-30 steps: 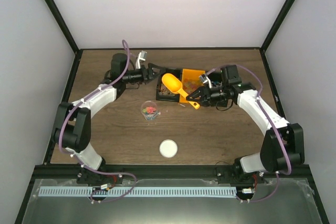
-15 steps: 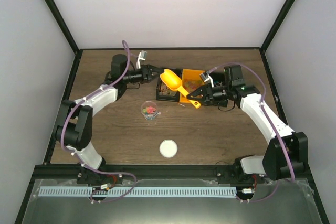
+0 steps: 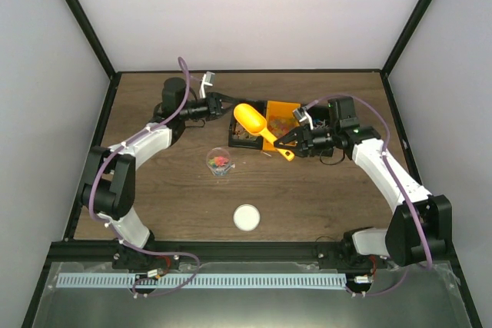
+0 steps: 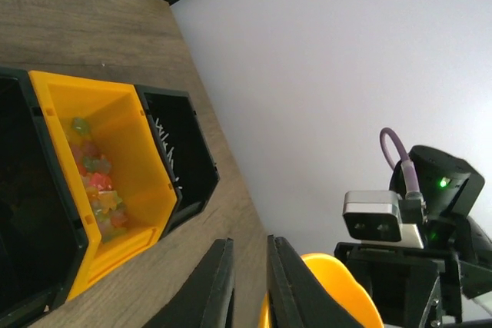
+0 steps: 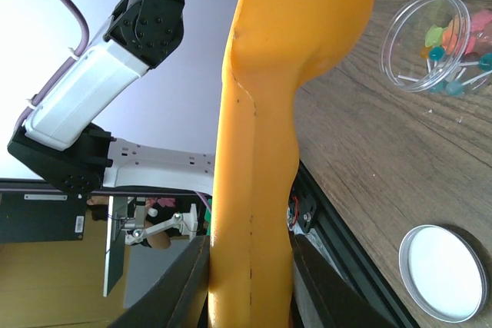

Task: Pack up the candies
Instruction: Adjust the spatula.

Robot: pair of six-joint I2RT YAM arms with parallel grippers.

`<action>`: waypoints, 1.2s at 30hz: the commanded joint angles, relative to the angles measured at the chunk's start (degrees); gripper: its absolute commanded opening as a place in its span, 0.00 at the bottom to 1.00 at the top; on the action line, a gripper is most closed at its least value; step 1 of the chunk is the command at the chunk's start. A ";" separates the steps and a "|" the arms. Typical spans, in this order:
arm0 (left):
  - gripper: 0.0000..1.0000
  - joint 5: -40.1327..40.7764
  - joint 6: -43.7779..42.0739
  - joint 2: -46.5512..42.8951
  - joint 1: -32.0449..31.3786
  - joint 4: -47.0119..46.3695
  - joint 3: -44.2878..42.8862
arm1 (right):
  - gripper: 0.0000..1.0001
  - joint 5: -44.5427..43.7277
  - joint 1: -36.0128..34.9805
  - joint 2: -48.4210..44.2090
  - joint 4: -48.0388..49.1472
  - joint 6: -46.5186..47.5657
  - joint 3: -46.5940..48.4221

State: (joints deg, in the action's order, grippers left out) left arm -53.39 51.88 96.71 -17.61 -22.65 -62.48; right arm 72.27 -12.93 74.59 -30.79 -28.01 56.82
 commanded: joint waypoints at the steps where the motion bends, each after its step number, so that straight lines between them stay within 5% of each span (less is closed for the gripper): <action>1: 0.23 -2.65 -0.45 0.69 -0.06 -0.99 -1.11 | 0.01 2.13 0.43 -1.23 0.77 0.23 -0.22; 3: 0.39 -3.13 -0.38 0.47 -0.05 -1.06 -0.73 | 0.01 1.93 0.43 -0.89 0.75 0.31 -0.22; 6: 0.46 -3.13 -0.14 -0.03 0.07 -1.63 -0.05 | 0.01 1.74 0.44 -0.53 0.55 0.52 -0.04; 21: 0.06 -4.22 -0.97 0.03 0.03 -1.16 0.42 | 0.01 1.60 0.39 -0.15 0.09 0.52 1.10; 28: 0.19 -5.14 -1.07 0.16 0.03 -1.16 1.16 | 0.01 1.52 0.42 -0.03 0.16 0.43 1.23; 36: 0.10 -5.01 -1.25 -0.03 0.03 -0.88 2.05 | 0.01 1.58 0.37 0.17 0.27 0.58 1.37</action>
State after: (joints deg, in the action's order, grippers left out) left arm -57.74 51.55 96.68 -17.52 -23.29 -61.30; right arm 72.73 -12.93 74.61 -31.14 -28.05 56.51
